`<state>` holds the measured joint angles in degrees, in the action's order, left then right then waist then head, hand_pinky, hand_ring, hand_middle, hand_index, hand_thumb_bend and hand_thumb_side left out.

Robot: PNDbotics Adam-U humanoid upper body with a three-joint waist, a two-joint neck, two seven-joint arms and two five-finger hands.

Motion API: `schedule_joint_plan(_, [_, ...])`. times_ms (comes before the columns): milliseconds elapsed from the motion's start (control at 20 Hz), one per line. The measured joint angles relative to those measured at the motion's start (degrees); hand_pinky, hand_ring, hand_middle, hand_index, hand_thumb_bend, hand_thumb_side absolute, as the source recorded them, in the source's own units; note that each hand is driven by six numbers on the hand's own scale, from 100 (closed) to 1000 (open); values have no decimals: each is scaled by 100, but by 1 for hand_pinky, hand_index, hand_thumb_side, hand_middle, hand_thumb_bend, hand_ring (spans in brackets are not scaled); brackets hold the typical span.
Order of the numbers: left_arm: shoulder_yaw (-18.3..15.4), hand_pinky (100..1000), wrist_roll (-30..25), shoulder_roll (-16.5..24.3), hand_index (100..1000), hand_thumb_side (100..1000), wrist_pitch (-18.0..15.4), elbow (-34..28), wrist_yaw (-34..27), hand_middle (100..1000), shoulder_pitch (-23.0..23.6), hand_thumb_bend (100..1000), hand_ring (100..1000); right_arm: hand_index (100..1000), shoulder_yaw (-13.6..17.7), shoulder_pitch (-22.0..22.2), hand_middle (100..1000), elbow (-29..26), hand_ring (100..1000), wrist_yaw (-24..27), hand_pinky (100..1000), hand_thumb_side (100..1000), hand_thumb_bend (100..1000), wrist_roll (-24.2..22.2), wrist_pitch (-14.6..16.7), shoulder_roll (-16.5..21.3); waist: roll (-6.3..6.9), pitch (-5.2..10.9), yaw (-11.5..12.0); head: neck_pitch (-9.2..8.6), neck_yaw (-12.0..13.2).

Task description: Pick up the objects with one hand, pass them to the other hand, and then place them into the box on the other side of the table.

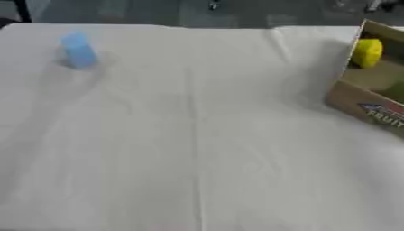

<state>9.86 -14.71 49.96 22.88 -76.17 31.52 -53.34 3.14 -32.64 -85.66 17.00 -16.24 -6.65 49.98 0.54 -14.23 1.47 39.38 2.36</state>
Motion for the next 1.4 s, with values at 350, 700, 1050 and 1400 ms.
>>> schedule_joint_plan(350, [-13, 818, -461, -355, 851, 533, -196, 911, 186, 725, -432, 587, 802, 894, -9, -4, 880, -83, 793, -9, 987, 513, 100, -39, 8, 0, 4, -83, -78, -218, 116])
schedule_joint_plan(700, [-51, 836, -1013, -614, 835, 575, -592, 1514, 572, 741, -738, 698, 821, 893, -30, -1, 878, -84, 792, -34, 986, 527, 100, -58, 26, 1, 4, -148, -119, -328, 162])
schedule_joint_plan(1050, [-58, 860, -1137, -905, 844, 541, -702, 2008, 1224, 767, -923, 736, 850, 889, -71, -3, 877, -85, 791, -93, 985, 538, 100, -101, 43, 1, 4, -188, -174, -262, 340])
schedule_joint_plan(1400, [-236, 868, -1181, -1113, 847, 536, -384, 2548, 2155, 776, -1039, 731, 859, 889, -108, -9, 877, -87, 791, -159, 985, 544, 100, -166, 39, 0, 37, -286, -267, -220, 488])
